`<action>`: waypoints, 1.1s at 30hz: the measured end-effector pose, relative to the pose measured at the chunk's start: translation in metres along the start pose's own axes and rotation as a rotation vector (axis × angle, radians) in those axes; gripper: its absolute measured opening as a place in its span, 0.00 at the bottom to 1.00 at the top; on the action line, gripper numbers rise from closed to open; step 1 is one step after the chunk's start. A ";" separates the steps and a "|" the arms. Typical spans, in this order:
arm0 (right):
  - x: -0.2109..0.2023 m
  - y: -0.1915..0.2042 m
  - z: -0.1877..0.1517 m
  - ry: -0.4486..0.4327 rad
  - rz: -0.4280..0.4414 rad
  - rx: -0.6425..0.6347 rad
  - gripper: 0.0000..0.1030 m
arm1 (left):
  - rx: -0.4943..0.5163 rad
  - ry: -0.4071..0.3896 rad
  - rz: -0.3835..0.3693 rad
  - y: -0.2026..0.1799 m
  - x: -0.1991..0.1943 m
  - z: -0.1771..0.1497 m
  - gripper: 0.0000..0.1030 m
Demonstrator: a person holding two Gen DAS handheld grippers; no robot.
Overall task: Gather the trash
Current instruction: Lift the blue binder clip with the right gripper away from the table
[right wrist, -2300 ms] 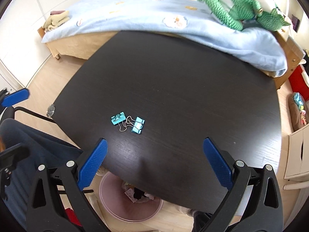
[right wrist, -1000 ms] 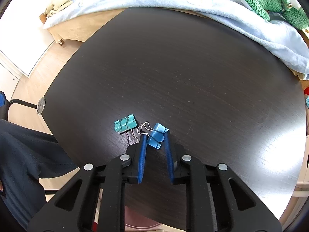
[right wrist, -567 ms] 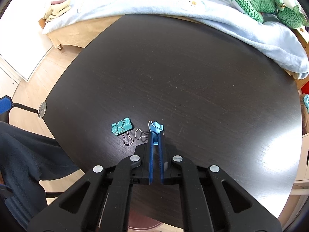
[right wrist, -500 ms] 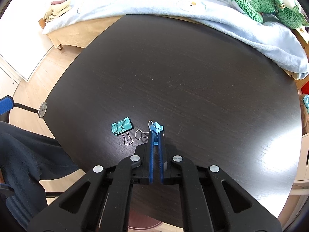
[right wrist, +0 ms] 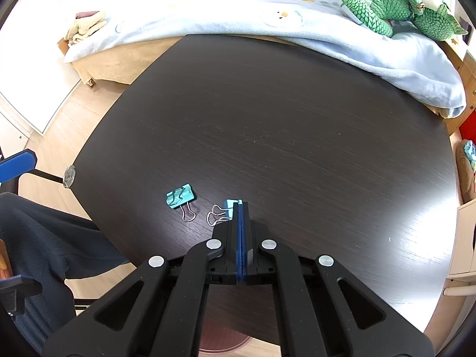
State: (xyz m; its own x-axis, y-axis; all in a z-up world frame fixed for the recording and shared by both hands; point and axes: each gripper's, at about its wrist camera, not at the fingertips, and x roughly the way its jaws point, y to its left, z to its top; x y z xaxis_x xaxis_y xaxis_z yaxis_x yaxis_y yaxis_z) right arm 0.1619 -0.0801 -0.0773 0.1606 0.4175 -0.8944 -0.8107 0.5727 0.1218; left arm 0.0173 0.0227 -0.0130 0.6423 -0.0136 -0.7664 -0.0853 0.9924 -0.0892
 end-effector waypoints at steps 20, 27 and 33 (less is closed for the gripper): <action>0.015 0.002 0.004 0.043 -0.049 -0.053 0.91 | -0.012 0.012 0.004 0.005 0.001 -0.003 0.93; 0.030 0.003 0.005 0.073 -0.037 -0.065 0.85 | -0.020 0.012 0.005 0.009 0.000 -0.004 0.93; 0.038 0.002 0.005 0.090 -0.034 -0.077 0.55 | -0.024 0.012 0.005 0.010 0.000 -0.004 0.93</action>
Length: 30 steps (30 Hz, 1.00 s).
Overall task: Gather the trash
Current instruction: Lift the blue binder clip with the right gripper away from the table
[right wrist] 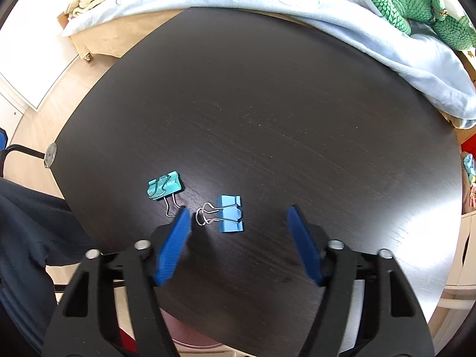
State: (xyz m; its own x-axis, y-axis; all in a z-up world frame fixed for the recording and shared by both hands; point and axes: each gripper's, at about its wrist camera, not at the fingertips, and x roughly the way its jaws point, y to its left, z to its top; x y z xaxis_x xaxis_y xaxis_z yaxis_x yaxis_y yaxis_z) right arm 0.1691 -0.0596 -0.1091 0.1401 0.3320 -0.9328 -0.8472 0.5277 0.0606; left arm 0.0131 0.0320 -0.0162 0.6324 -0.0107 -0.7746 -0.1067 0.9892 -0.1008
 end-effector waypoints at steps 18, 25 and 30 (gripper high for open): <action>-0.009 -0.003 -0.001 -0.038 -0.011 0.012 0.14 | 0.010 0.000 0.002 -0.004 0.004 0.003 0.93; -0.030 -0.012 -0.008 -0.066 0.000 0.046 0.14 | 0.052 0.006 0.009 -0.009 0.009 0.010 0.93; -0.043 -0.022 -0.012 -0.074 0.000 0.073 0.14 | 0.077 0.017 0.006 -0.011 0.016 0.019 0.93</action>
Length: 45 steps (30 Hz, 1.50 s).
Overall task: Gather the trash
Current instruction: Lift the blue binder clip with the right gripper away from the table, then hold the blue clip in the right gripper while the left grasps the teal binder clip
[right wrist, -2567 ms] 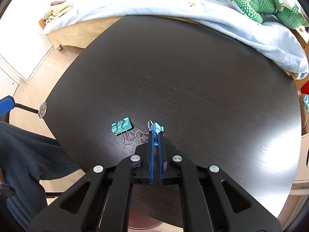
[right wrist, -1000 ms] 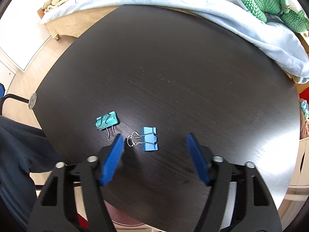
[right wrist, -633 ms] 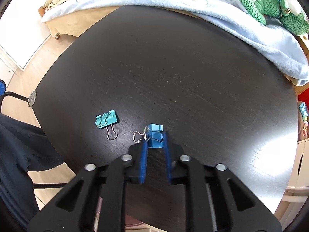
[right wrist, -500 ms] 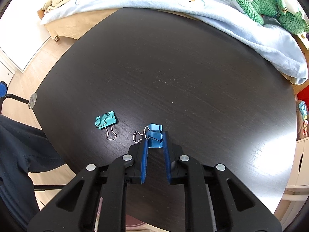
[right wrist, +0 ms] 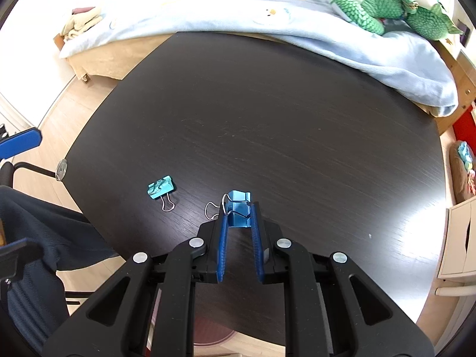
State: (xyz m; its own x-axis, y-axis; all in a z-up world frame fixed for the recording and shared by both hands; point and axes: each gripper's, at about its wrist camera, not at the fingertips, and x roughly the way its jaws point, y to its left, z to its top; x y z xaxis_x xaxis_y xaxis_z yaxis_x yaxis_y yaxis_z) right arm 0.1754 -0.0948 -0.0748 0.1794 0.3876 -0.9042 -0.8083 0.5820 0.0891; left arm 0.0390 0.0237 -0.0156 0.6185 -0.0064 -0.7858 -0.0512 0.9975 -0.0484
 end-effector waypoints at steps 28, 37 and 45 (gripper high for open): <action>-0.011 -0.022 -0.007 -0.001 -0.014 0.036 0.14 | 0.126 0.245 -0.052 -0.002 0.098 0.009 0.88; -0.007 -0.024 -0.009 0.002 -0.007 0.039 0.14 | 0.108 0.279 -0.042 0.002 0.107 0.006 0.47; -0.005 -0.024 -0.008 0.001 0.000 0.033 0.14 | 0.095 0.294 -0.056 0.002 0.111 0.005 0.26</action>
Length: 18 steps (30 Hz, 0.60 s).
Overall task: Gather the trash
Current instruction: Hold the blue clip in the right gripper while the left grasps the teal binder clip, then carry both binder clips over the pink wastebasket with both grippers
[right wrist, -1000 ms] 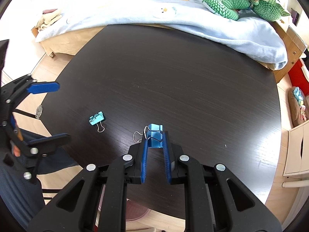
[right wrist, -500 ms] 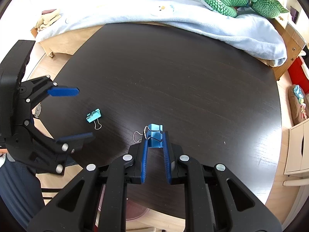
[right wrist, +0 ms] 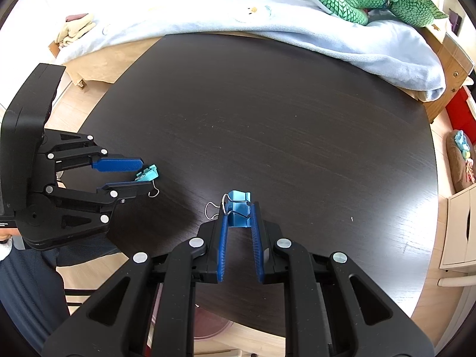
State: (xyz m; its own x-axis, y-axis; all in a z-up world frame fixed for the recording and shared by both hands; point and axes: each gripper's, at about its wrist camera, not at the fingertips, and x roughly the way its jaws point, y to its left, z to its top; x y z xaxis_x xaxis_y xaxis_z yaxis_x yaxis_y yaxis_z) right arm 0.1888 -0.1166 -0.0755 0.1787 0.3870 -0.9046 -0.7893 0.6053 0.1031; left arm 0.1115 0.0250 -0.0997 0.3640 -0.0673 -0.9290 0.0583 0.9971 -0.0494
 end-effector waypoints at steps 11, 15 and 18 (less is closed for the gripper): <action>0.001 0.000 -0.003 -0.004 0.009 0.002 0.14 | -0.031 -0.019 -0.001 0.000 -0.002 0.001 0.15; -0.002 0.000 -0.004 -0.015 0.013 0.003 0.14 | -0.045 -0.041 -0.002 -0.002 -0.009 0.000 0.15; -0.009 0.002 -0.008 -0.029 0.018 0.003 0.14 | -0.048 -0.063 -0.004 -0.005 -0.019 -0.001 0.15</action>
State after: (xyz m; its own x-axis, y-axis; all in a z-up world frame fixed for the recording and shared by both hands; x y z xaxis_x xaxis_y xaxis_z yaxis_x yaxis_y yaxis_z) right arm 0.1807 -0.1241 -0.0706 0.1816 0.4175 -0.8903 -0.7906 0.6005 0.1203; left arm 0.1036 0.0210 -0.0822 0.4220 -0.0724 -0.9037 0.0159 0.9972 -0.0724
